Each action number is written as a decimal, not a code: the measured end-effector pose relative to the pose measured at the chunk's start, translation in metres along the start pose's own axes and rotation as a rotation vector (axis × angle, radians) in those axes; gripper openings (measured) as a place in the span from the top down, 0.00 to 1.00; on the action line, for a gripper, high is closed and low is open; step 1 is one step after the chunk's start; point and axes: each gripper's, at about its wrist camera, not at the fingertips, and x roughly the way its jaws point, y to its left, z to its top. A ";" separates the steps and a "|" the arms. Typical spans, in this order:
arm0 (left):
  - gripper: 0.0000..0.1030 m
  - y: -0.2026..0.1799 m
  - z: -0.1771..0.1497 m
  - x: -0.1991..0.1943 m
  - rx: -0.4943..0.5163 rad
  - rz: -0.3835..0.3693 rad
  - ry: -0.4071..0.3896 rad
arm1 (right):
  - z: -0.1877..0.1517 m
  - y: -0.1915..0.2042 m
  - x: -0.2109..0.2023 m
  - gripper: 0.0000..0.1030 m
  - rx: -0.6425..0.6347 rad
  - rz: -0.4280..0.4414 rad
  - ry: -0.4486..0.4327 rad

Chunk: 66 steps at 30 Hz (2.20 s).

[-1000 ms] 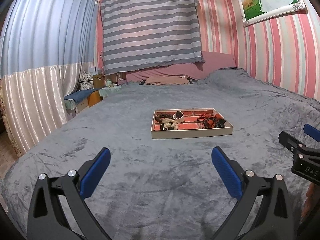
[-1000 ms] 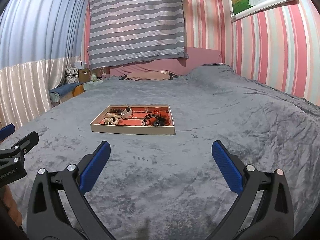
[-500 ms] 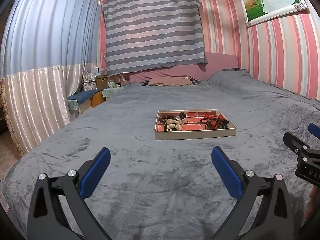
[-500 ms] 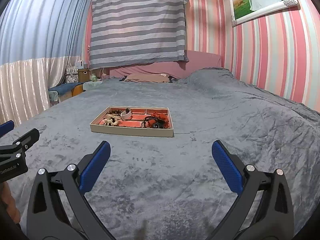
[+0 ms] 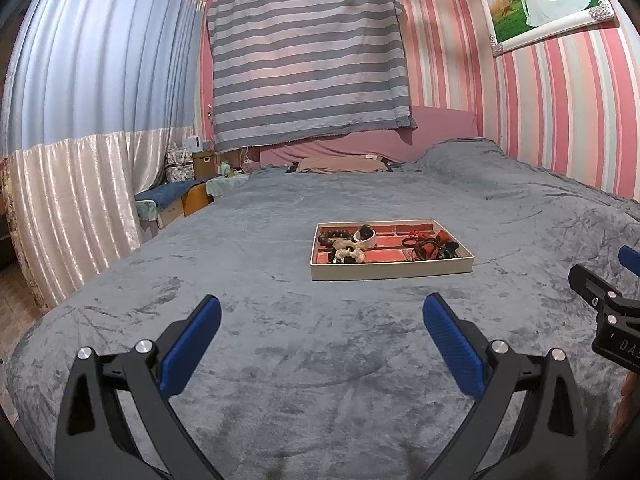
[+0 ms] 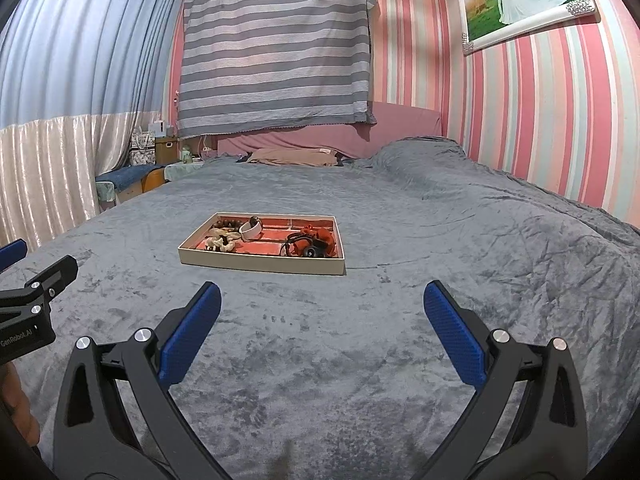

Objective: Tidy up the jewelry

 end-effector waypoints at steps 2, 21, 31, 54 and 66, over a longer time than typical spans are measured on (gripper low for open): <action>0.04 0.000 0.000 0.000 0.001 0.001 -0.001 | 0.000 0.000 0.000 0.04 -0.001 -0.002 -0.001; 0.04 0.001 0.001 0.000 0.002 0.000 -0.001 | -0.002 -0.001 -0.001 0.04 -0.001 -0.002 0.002; 0.04 0.001 0.000 0.000 0.003 0.002 -0.002 | -0.003 -0.001 0.000 0.04 -0.003 -0.004 0.000; 0.04 0.003 0.000 0.000 0.005 0.004 -0.003 | -0.004 -0.002 0.000 0.04 -0.007 -0.009 0.001; 0.04 0.005 0.000 0.001 -0.001 0.008 -0.001 | -0.005 -0.003 0.001 0.04 -0.007 -0.010 0.006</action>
